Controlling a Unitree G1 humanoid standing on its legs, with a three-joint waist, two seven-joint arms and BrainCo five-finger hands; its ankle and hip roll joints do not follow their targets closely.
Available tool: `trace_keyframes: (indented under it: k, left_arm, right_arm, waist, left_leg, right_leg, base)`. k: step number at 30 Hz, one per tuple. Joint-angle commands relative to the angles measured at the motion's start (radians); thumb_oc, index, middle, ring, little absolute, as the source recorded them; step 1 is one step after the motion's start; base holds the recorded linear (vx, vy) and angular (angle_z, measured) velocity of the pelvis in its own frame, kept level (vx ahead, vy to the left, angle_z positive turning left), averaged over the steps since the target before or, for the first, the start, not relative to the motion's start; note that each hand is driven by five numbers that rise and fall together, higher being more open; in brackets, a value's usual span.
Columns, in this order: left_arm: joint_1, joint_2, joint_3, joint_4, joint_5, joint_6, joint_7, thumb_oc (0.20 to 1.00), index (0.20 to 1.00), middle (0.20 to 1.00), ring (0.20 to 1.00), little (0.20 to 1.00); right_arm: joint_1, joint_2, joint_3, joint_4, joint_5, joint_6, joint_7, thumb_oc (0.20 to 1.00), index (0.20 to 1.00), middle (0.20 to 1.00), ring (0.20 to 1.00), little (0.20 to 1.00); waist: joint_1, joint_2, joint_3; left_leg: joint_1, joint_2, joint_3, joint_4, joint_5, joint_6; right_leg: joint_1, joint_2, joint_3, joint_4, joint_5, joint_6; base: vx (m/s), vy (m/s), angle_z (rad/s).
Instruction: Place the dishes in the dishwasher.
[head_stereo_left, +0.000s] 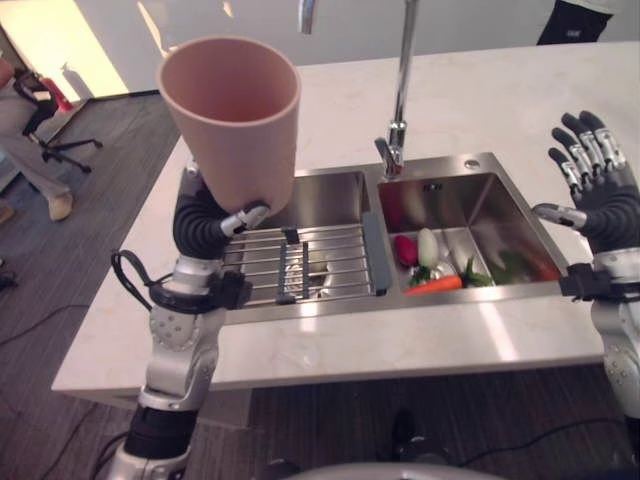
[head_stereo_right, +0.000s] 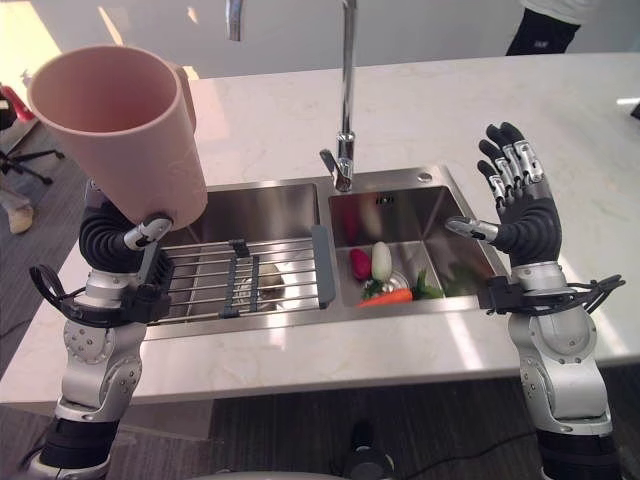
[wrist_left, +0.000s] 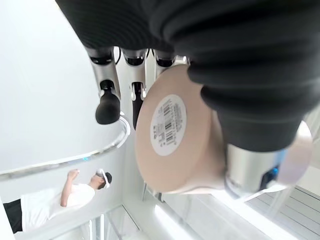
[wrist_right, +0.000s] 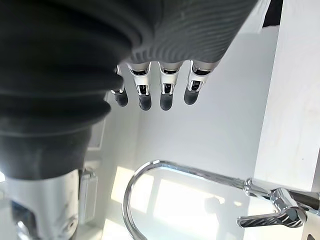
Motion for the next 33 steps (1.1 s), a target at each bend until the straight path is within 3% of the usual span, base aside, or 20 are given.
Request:
trace_keyframes:
  k: [1,2,4,7,8,10,11,13,16,17,21,24,26,27,29,33]
  left_arm:
    - [0.021,0.071,0.009,-0.066,0.008,-0.017,0.013,0.2,0.2,0.2,0.2,0.2]
    - [0.016,0.067,-0.006,-0.079,0.016,-0.009,-0.001,0.2,0.2,0.2,0.2,0.2]
    - [0.022,0.062,-0.017,-0.089,0.038,-0.006,-0.01,0.2,0.2,0.2,0.2,0.2]
    - [0.038,0.069,-0.03,-0.078,0.062,-0.009,0.019,0.2,0.2,0.2,0.2,0.2]
    - [0.045,0.074,-0.033,-0.072,0.063,-0.016,0.032,0.2,0.2,0.2,0.2,0.2]
    - [0.05,0.08,-0.035,-0.061,0.058,-0.018,0.036,0.2,0.2,0.2,0.2,0.2]
    - [0.049,0.088,-0.042,-0.05,0.056,-0.023,0.038,0.2,0.2,0.2,0.2,0.2]
    - [0.049,0.089,-0.048,-0.027,0.049,-0.043,0.023,0.2,0.2,0.2,0.2,0.2]
    - [0.063,0.095,-0.038,-0.026,0.042,-0.046,0.014,0.2,0.2,0.2,0.2,0.2]
    - [0.065,0.101,-0.03,-0.033,0.038,-0.036,0.009,0.2,0.2,0.2,0.2,0.2]
    - [0.107,0.107,0.002,-0.065,-0.002,-0.016,0.041,0.2,0.2,0.2,0.2,0.2]
    - [0.174,0.082,0.033,-0.107,-0.021,-0.003,0.063,0.2,0.2,0.2,0.2,0.2]
    - [0.213,0.085,0.042,-0.127,-0.035,-0.019,0.046,0.2,0.2,0.2,0.2,0.2]
    - [0.214,0.089,0.043,-0.126,-0.039,-0.026,0.044,0.2,0.2,0.2,0.2,0.2]
    - [0.203,0.089,0.035,-0.109,-0.057,-0.039,0.037,0.2,0.2,0.2,0.2,0.2]
    - [0.183,0.085,0.041,-0.114,-0.08,-0.054,0.033,0.2,0.2,0.2,0.2,0.2]
  right_arm:
    - [-0.06,0.047,-0.003,0.021,-0.032,-0.039,-0.022,1.0,1.0,1.0,1.0,1.0]
    - [-0.051,0.069,-0.012,0.008,-0.052,-0.038,-0.034,1.0,1.0,1.0,1.0,1.0]
    - [-0.041,0.099,-0.016,-0.004,-0.062,-0.039,-0.022,1.0,1.0,1.0,1.0,1.0]
    - [-0.037,0.119,-0.005,-0.014,-0.077,-0.022,0.005,1.0,1.0,1.0,1.0,1.0]
    - [-0.04,0.117,0.009,-0.013,-0.074,-0.032,0.005,1.0,1.0,1.0,1.0,1.0]
    - [-0.028,0.112,0.014,-0.013,-0.061,-0.054,0.001,1.0,1.0,1.0,1.0,1.0]
    - [-0.014,0.106,0.014,-0.014,-0.047,-0.073,-0.004,1.0,1.0,1.0,1.0,1.0]
    - [0.015,0.088,0.002,-0.015,-0.023,-0.088,-0.004,1.0,1.0,1.0,1.0,1.0]
    - [0.045,0.078,-0.014,-0.029,-0.012,-0.085,0.014,1.0,1.0,1.0,1.0,1.0]
    - [0.058,0.073,-0.029,-0.038,0.013,-0.088,0.02,1.0,1.0,1.0,1.0,1.0]
    - [0.05,0.067,-0.013,-0.056,0.051,-0.087,0.063,1.0,1.0,1.0,1.0,1.0]
    - [0.051,0.059,0.019,-0.074,0.048,-0.056,0.104,1.0,1.0,1.0,1.0,1.0]
    - [0.038,0.039,0.031,-0.073,0.024,-0.056,0.075,1.0,1.0,1.0,1.0,1.0]
    - [0.019,0.027,0.038,-0.067,0.019,-0.05,0.056,1.0,1.0,1.0,1.0,1.0]
    - [0.004,0.019,0.04,-0.058,0.019,-0.049,0.039,1.0,1.0,1.0,1.0,1.0]
    - [-0.05,0.0,0.051,-0.031,-0.001,-0.05,0.01,1.0,1.0,1.0,1.0,1.0]
  waist:
    - [0.037,-0.056,-0.023]
    - [0.04,-0.07,-0.015]
    - [0.047,-0.079,-0.008]
    - [0.06,-0.076,0.006]
    - [0.07,-0.071,0.014]
    - [0.07,-0.062,0.015]
    - [0.067,-0.05,0.014]
    - [0.051,-0.039,0.011]
    - [0.037,-0.049,-0.01]
    - [0.041,-0.062,-0.028]
    - [0.101,-0.083,-0.031]
    - [0.144,-0.1,-0.021]
    - [0.173,-0.095,-0.005]
    - [0.176,-0.087,-0.002]
    - [0.16,-0.079,0.001]
    - [0.153,-0.082,-0.001]
  left_leg:
    - [0.158,-0.1,-0.042,-0.297,-0.039,0.103]
    - [0.137,-0.13,-0.048,-0.364,-0.006,0.116]
    - [0.119,-0.155,-0.07,-0.419,0.016,0.123]
    - [0.124,-0.163,-0.076,-0.48,0.048,0.13]
    - [0.116,-0.147,-0.058,-0.483,0.065,0.135]
    - [0.098,-0.128,-0.056,-0.483,0.092,0.139]
    - [0.082,-0.114,-0.065,-0.483,0.118,0.143]
    - [0.052,-0.111,-0.099,-0.483,0.15,0.159]
    - [0.027,-0.112,-0.126,-0.483,0.169,0.169]
    - [0.014,-0.115,-0.133,-0.483,0.174,0.165]
    - [-0.026,-0.069,-0.151,-0.476,0.222,0.112]
    - [-0.091,-0.021,-0.167,-0.403,0.241,0.07]
    - [-0.152,0.03,-0.17,-0.39,0.281,0.034]
    - [-0.161,0.049,-0.15,-0.399,0.299,0.025]
    - [-0.151,0.078,-0.042,-0.381,0.302,0.025]
    - [-0.142,0.078,0.104,-0.183,0.203,0.045]
  right_leg:
    - [-0.005,-0.07,0.046,-0.046,-0.007,0.177]
    - [-0.031,-0.121,0.041,-0.036,0.036,0.185]
    - [-0.05,-0.164,0.058,-0.039,0.069,0.206]
    - [-0.065,-0.186,0.058,-0.051,0.098,0.225]
    - [-0.073,-0.189,0.046,0.013,0.069,0.213]
    - [-0.06,-0.155,0.063,0.1,-0.001,0.19]
    - [-0.036,-0.1,0.089,0.181,-0.089,0.164]
    - [-0.017,-0.011,0.188,0.339,-0.185,0.143]
    - [0.02,0.076,0.28,0.36,-0.252,0.143]
    - [0.079,0.108,0.299,0.268,-0.297,0.124]
    - [0.219,0.121,0.269,-0.013,-0.296,0.088]
    - [0.246,0.113,0.227,-0.089,-0.264,0.067]
    - [0.252,0.104,0.189,-0.134,-0.246,0.065]
    - [0.245,0.098,0.16,-0.134,-0.244,0.066]
    - [0.246,0.09,0.091,-0.134,-0.238,0.064]
    - [0.252,0.067,-0.028,-0.128,-0.237,0.05]
  base:
    - [-0.56,0.735,0.54]
    - [-0.49,0.531,0.91]
    - [-0.39,0.407,0.97]
    - [-0.33,0.336,0.2]
    - [-0.36,0.271,-0.08]
    - [-0.3,0.174,-0.23]
    - [-0.27,0.131,-0.23]
    - [-0.23,0.098,0.11]
    - [-0.14,-0.097,0.44]
    - [-0.16,-0.342,0.01]
    - [-0.12,-0.457,0.23]
    - [-0.11,-0.4,0.21]
    - [-0.27,-0.293,0.41]
    - [-0.27,-0.151,0.86]
    - [-0.21,-0.031,1.54]
    - [-0.21,0.087,2.13]
